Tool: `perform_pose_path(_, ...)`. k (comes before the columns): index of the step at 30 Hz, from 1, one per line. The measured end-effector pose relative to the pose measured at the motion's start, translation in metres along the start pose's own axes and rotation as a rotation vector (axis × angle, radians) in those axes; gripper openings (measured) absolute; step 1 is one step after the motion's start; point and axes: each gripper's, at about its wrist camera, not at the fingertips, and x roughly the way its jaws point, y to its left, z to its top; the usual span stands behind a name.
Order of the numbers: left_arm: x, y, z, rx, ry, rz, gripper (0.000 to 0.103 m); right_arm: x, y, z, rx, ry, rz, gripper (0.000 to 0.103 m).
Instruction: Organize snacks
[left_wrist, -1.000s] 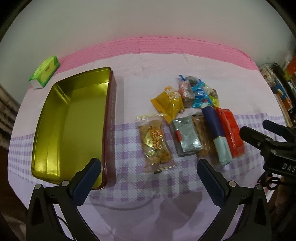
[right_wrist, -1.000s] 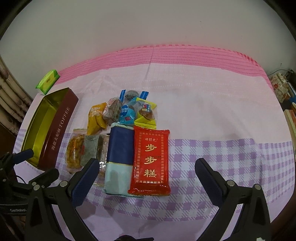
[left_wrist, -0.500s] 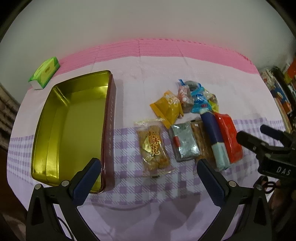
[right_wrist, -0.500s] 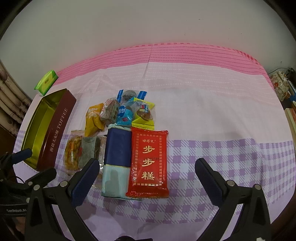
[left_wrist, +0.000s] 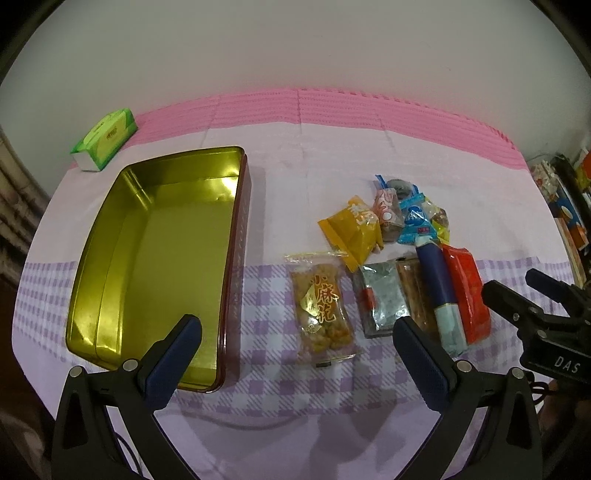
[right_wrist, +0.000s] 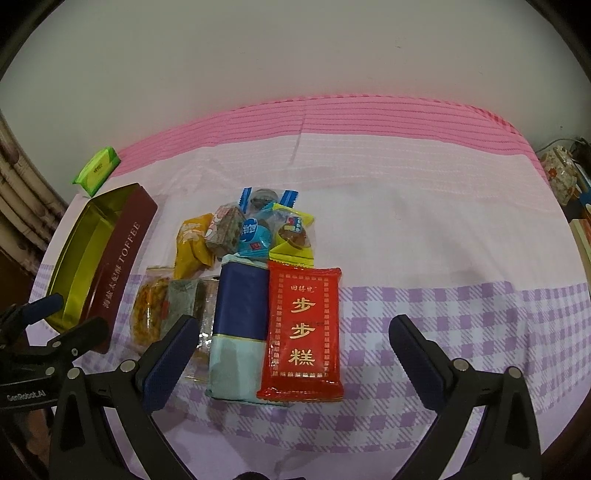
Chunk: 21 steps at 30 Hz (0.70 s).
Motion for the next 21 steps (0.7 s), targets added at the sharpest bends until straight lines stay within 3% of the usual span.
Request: perform_pose_path(21,-0.0042,-0.0022,-0.0008,-0.001,-0.004,-0.006,0.103,0.0027,-0.0010,-0.0008,0.007,0.018,0.010,0.097)
